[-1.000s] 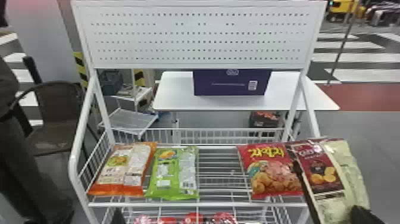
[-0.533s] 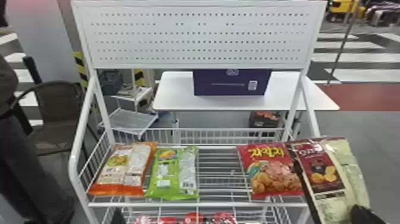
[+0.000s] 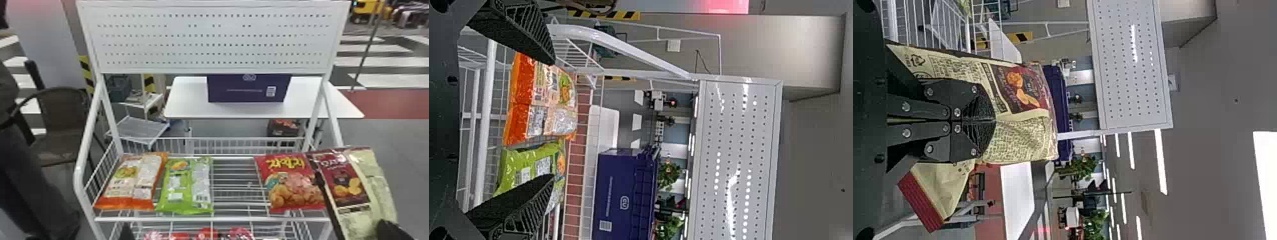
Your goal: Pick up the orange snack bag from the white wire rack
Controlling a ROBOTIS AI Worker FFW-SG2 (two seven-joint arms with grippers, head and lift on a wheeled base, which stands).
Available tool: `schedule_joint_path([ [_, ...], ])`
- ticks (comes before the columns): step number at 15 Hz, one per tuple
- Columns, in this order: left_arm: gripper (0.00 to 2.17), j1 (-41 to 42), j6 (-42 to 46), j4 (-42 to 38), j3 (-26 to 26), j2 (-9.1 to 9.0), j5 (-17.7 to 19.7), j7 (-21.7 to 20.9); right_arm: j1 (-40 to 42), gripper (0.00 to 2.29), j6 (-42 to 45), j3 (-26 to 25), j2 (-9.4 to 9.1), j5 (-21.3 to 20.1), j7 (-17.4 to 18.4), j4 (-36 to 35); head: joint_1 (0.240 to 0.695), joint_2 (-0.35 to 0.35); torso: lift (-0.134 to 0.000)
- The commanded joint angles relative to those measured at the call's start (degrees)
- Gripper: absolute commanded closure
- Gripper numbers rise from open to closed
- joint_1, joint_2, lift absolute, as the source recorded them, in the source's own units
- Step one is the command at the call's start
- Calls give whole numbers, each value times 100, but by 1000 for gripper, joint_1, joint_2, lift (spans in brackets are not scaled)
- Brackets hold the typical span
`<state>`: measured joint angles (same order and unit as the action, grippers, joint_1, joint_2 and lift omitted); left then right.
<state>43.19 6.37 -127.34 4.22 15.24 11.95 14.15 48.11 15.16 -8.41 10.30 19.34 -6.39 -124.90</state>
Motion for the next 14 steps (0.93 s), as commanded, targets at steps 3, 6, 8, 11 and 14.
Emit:
schedule_joint_path([
  [3,80,-3,0,-2,0,5,0,0,5,2256,0,-3,-2,0,-3,-8,499,0,0],
  [6,76,-188,-18,201,35,-13,44,-9,-4,2256,0,-3,-2,0,-3,1,499,0,0],
  [8,76,-575,-70,543,88,-83,114,-53,-12,2256,0,-3,-2,0,-3,10,499,0,0],
  [11,90,-1603,-510,1238,237,-189,132,-79,-21,2256,0,6,-2,9,6,18,499,0,0],
  [14,90,-2667,-721,2169,343,-312,185,-70,-4,2256,0,32,-11,0,-3,27,499,0,0],
])
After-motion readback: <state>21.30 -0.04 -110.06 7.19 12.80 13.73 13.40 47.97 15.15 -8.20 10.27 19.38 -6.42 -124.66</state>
